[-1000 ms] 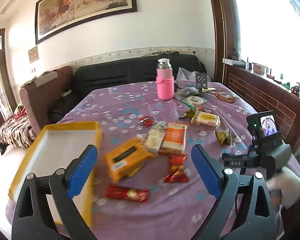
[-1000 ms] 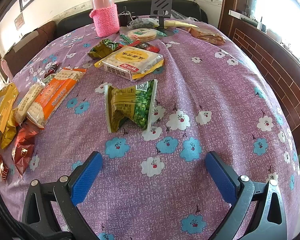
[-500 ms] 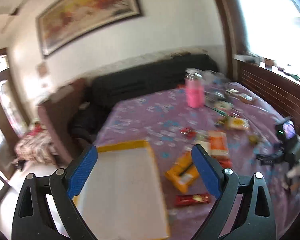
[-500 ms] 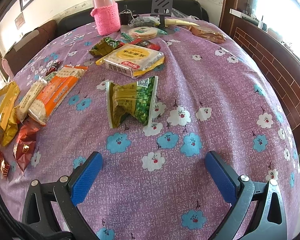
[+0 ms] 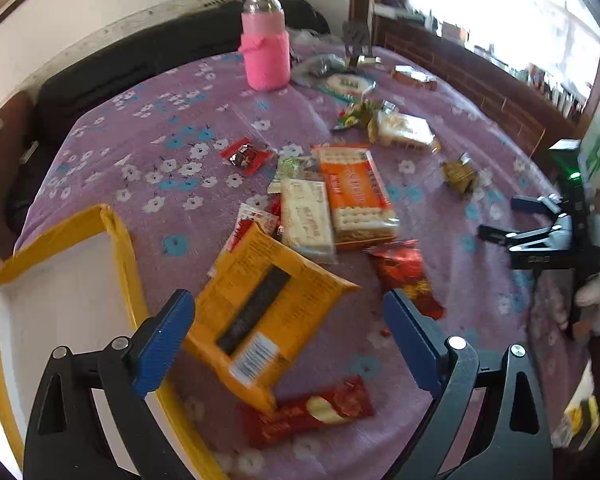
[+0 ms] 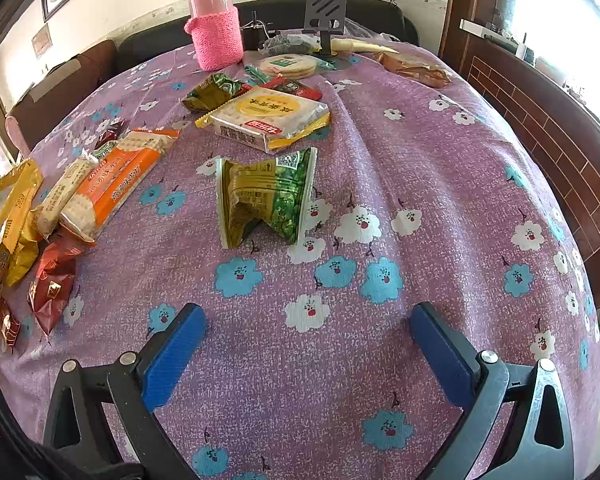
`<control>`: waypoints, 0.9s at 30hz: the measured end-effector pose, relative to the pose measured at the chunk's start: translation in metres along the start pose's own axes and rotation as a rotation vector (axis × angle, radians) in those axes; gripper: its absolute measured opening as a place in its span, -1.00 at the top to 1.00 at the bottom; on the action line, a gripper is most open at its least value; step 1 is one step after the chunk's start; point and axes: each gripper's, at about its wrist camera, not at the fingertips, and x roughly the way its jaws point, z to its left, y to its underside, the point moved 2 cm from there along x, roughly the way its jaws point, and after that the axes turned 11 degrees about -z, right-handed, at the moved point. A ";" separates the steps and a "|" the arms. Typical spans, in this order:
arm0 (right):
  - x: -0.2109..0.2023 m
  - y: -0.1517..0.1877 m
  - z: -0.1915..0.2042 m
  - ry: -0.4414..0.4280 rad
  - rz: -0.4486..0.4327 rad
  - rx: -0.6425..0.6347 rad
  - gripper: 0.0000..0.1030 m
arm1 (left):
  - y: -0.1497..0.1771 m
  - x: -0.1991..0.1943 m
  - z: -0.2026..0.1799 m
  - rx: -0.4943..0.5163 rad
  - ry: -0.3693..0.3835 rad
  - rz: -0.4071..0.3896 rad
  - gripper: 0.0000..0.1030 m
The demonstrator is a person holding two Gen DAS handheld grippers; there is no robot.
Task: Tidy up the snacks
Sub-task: 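Grasp the orange-yellow cracker pack with the left gripper while the right grasps the red candy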
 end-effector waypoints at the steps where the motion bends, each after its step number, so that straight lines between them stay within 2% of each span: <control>1: 0.000 0.000 0.000 0.000 0.000 0.000 -1.00 | -0.002 0.006 0.002 0.019 0.007 0.013 -0.86; 6: 0.000 0.000 0.000 0.000 0.000 0.000 -1.00 | 0.003 0.025 0.004 0.054 0.065 0.097 -0.86; 8: 0.000 0.000 0.000 0.000 0.000 0.000 -1.00 | 0.008 0.025 -0.002 0.080 0.042 0.106 -0.84; 9: 0.000 0.000 0.000 0.000 -0.001 0.000 -1.00 | 0.008 0.024 -0.003 0.083 0.026 0.108 -0.71; 10: 0.000 0.000 0.000 0.000 -0.001 0.000 -1.00 | 0.008 0.023 -0.003 0.083 -0.006 0.105 -0.46; 11: 0.000 0.000 0.000 0.000 -0.001 0.000 -1.00 | 0.007 0.020 -0.001 0.072 -0.016 0.104 -0.34; 12: 0.000 0.000 0.000 0.000 -0.001 0.000 -1.00 | 0.006 0.015 0.001 0.051 -0.014 0.091 -0.04; 13: 0.000 0.000 0.000 0.000 -0.001 0.000 -1.00 | 0.004 0.011 0.004 0.030 -0.017 0.080 0.12; 16: 0.000 0.001 0.000 0.000 -0.001 0.001 -1.00 | 0.002 0.000 0.011 -0.015 -0.040 0.056 0.35; 18: 0.000 0.000 -0.001 0.001 -0.001 0.001 -1.00 | 0.006 -0.002 0.013 -0.028 -0.040 0.052 0.36; 21: -0.001 0.000 -0.001 0.003 -0.001 0.002 -1.00 | 0.010 0.003 0.012 0.002 -0.083 0.051 0.34; 23: -0.001 -0.001 -0.001 0.004 -0.001 0.003 -1.00 | 0.009 0.008 0.014 0.019 -0.095 0.065 0.17; 25: -0.001 0.001 -0.001 0.004 -0.001 0.003 -1.00 | 0.006 0.014 0.014 0.047 -0.096 0.076 -0.42; 27: -0.001 0.001 -0.001 0.003 -0.001 0.002 -1.00 | 0.005 0.022 0.016 0.077 -0.113 0.096 -0.57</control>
